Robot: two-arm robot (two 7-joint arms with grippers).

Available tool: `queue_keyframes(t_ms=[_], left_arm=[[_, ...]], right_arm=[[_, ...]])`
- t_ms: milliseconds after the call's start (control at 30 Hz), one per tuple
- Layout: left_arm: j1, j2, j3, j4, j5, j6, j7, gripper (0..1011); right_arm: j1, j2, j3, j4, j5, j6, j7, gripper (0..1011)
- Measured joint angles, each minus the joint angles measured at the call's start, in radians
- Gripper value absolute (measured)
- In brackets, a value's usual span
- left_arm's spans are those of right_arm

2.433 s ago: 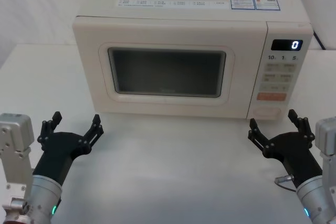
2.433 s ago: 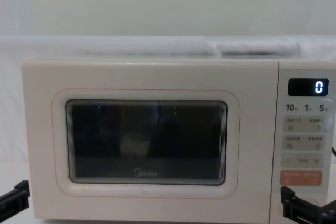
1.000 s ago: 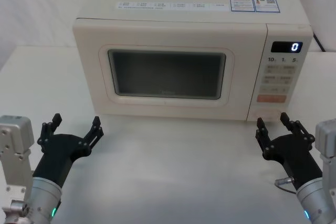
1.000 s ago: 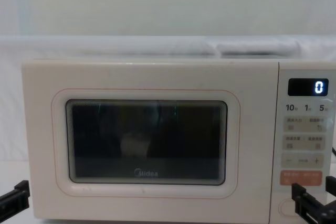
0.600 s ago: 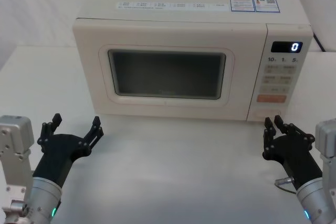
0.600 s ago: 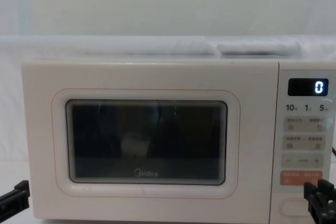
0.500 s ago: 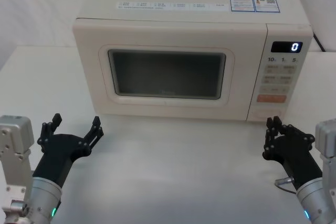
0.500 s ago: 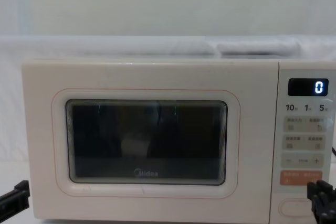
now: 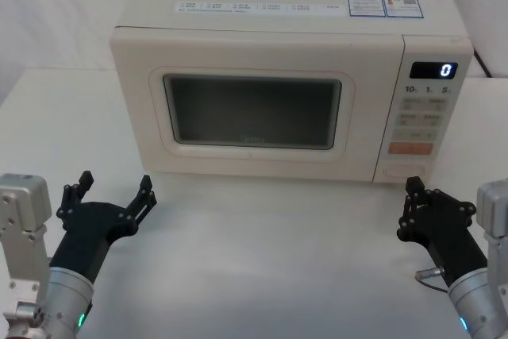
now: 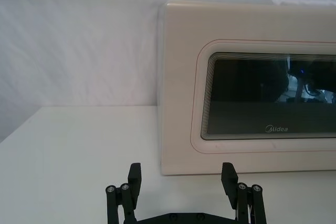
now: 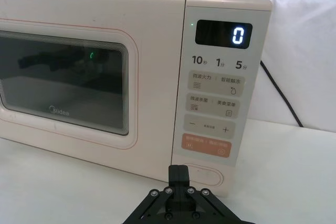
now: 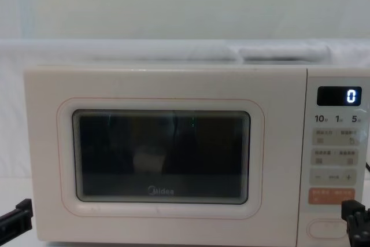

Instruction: Press the button to open the microwave door with one hand; close the microwave door with the other hand.

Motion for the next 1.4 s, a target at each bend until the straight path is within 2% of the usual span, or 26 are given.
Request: queue_keyframes(t_ms=[200,467,900,1400], left_arm=[[0.0,0.0,0.0,0.0,0.0,0.0,0.0,1001],[0.0,0.0,0.0,0.0,0.0,0.0,0.0,1001],[0.0,0.0,0.0,0.0,0.0,0.0,0.0,1001],[0.0,0.0,0.0,0.0,0.0,0.0,0.0,1001]], right_arm=[[0.0,0.0,0.0,0.0,0.0,0.0,0.0,0],[0.015,-0.017,0.014,0.026,-0.015,0.007,0.035,0],[0.063,-0.051,0.047,0.115,-0.03,0.021,0.083,0],[0.154,-0.095,0.074,0.238,-0.052,0.019,0.124,0]])
